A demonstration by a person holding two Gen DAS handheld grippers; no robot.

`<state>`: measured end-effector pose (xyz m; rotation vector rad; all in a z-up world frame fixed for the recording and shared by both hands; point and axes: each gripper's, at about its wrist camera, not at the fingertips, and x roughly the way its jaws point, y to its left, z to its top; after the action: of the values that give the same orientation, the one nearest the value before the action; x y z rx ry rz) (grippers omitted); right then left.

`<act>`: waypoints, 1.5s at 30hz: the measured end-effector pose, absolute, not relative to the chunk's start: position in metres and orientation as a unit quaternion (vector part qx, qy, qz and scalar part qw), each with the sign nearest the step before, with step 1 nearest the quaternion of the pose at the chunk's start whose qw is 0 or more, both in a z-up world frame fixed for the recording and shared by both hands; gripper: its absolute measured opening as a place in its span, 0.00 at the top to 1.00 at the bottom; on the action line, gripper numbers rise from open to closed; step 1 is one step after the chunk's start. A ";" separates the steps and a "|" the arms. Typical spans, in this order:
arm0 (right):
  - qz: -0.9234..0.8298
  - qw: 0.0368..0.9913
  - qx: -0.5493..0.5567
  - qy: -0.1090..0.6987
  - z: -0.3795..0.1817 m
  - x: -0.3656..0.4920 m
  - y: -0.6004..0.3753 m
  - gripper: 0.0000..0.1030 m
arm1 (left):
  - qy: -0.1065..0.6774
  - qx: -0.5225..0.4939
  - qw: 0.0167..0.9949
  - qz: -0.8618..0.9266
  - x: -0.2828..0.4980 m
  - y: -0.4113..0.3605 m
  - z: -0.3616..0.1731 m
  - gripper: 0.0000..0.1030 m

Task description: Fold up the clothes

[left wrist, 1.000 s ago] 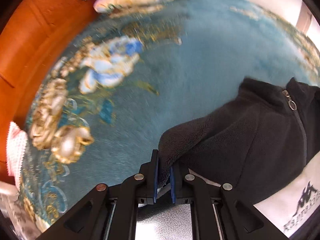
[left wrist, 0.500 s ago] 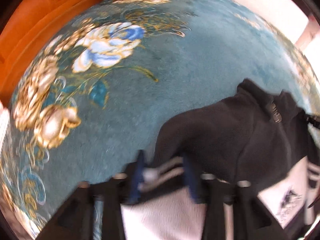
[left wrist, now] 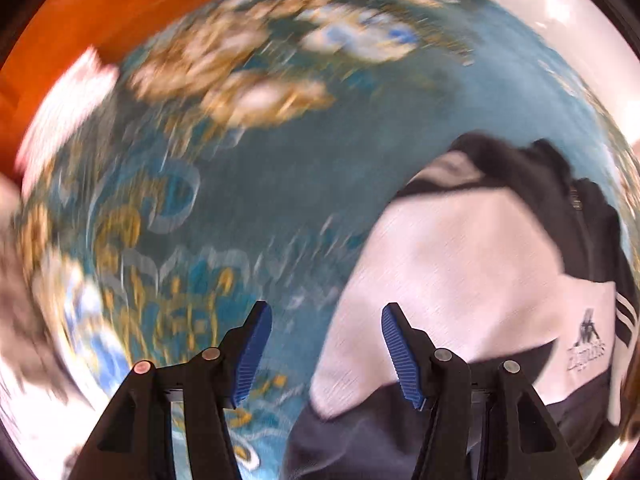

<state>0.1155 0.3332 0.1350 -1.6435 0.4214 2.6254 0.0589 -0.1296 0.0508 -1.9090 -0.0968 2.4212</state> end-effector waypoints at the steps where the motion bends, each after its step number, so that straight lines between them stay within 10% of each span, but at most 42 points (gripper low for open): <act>1: 0.838 0.007 -0.529 0.133 0.134 0.120 0.331 0.53 | -0.044 -0.623 0.022 0.781 0.063 -0.134 0.046 0.42; 6: 0.834 0.001 -0.533 0.146 0.130 0.129 0.326 0.53 | -0.104 -0.632 0.022 0.768 0.076 -0.144 0.034 0.89; 8: 0.834 -0.001 -0.531 0.150 0.129 0.131 0.326 0.53 | -0.090 -0.626 0.023 0.774 0.076 -0.142 0.040 0.93; 16: 0.846 0.012 -0.509 0.159 0.132 0.137 0.333 0.53 | 0.101 -0.557 -0.059 0.822 0.054 -0.159 0.084 0.94; 37: 0.831 0.061 -0.530 0.157 0.120 0.149 0.370 0.53 | 0.164 -0.589 -0.070 0.788 -0.006 -0.166 0.044 0.90; 45: 0.820 0.015 -0.555 0.141 0.141 0.201 0.359 0.53 | 0.132 -0.551 -0.088 0.819 0.040 -0.146 0.102 0.60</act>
<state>0.2012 0.3588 0.1413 -1.7253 0.4374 2.5514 0.0399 -0.1459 0.1020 -1.8363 0.4384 2.7281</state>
